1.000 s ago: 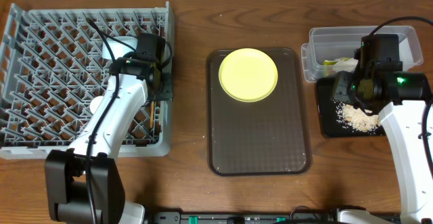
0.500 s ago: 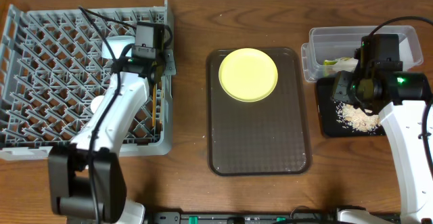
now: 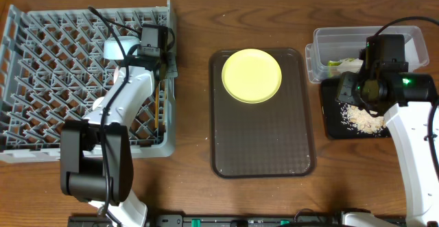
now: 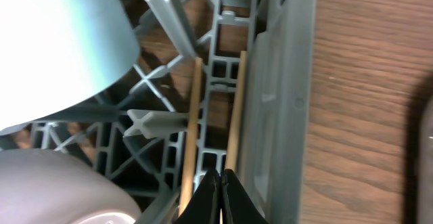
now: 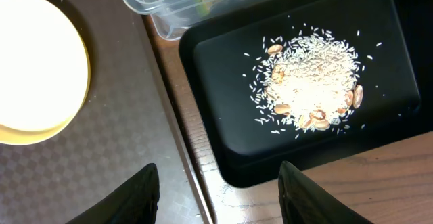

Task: Sort waste into correct bins and load items into the dishwasher rack
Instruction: 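Push the second chopstick down into the rack slot and release, then grasp the yellow plate rim with the left gripper and lift it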

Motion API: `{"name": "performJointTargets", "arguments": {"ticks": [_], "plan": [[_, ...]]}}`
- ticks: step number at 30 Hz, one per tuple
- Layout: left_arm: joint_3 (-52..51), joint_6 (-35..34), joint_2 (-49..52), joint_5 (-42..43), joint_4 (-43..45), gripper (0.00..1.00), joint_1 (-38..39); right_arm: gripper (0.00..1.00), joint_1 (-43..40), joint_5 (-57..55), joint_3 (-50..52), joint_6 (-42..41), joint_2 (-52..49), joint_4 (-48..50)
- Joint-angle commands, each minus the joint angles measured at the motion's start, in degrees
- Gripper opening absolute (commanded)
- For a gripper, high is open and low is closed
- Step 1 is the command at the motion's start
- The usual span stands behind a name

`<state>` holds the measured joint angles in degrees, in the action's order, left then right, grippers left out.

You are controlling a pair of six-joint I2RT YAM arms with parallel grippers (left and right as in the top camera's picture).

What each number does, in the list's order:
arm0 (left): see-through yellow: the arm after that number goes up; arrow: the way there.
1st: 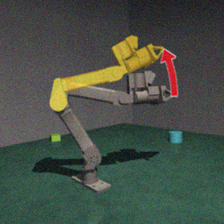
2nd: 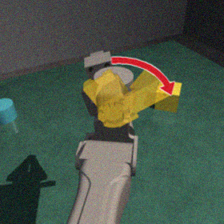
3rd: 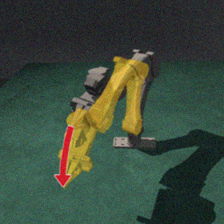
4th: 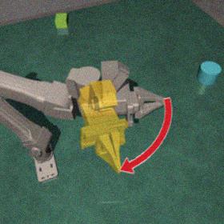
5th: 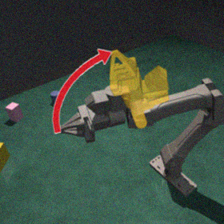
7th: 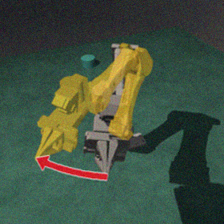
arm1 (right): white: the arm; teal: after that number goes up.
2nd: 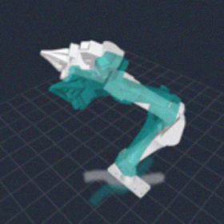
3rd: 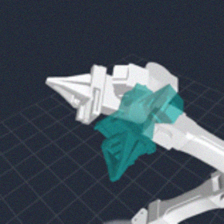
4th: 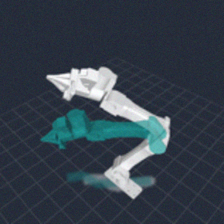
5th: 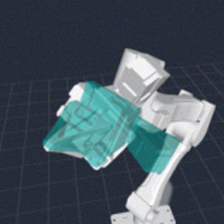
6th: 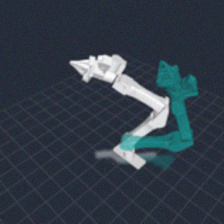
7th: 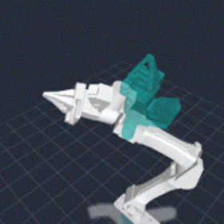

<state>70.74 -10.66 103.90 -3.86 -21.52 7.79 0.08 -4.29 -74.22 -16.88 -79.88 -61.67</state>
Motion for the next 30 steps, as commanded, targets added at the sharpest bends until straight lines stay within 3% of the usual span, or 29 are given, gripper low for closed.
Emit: {"name": "performJointTargets", "arguments": {"ticks": [1, 19, 29, 30], "plan": [[0.96, -0.59, 0.96, 12.48, 0.04, 0.06, 1.73, 0.55, -0.55, 0.26, -0.79, 0.90, 0.07, 0.13], [1.05, -1.01, 0.55, 14.71, -1.53, 0.06, 6.71, 0.55, -0.55, 0.24, -0.79, 1.29, 0.07, 0.13], [1.51, -0.96, -11.56, 13.40, -3.56, 0.17, 7.50, 0.58, -0.55, 0.24, -0.79, 1.31, 0.07, 1.27], [1.51, -0.39, -12.90, 13.40, -3.96, 0.23, 8.22, 0.59, -0.55, 0.24, -0.79, 1.31, 0.07, 1.44]]}}
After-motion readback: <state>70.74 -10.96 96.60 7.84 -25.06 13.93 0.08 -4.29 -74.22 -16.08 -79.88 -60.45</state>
